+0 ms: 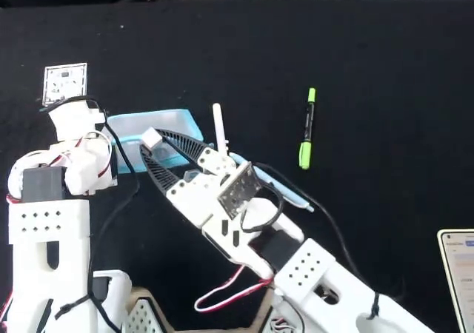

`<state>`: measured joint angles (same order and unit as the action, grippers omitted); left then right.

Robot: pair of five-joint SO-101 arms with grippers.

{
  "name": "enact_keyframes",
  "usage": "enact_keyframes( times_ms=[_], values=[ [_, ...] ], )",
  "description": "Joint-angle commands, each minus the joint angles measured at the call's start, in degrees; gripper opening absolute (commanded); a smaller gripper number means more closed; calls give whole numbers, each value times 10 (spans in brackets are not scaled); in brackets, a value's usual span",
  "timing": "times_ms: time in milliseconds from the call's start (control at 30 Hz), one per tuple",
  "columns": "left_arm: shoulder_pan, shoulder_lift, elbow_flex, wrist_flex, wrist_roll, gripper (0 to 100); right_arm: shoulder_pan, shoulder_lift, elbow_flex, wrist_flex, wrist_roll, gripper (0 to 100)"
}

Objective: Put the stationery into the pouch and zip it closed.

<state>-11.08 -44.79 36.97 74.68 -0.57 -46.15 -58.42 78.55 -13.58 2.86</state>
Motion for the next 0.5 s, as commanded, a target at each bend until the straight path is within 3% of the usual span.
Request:
enact_keyframes(
  times_ms=[0,167,333,467],
  values=[
    [-6,4,15,-1,9,30,9,10,7,-54,0,11],
    [-7,4,15,-1,9,30,7,10,13,-6,1,16],
    [-7,4,15,-1,9,30,6,10,-78,200,-2,168],
    [-8,4,15,-1,9,30,6,10,-146,317,-2,191]
  ],
)
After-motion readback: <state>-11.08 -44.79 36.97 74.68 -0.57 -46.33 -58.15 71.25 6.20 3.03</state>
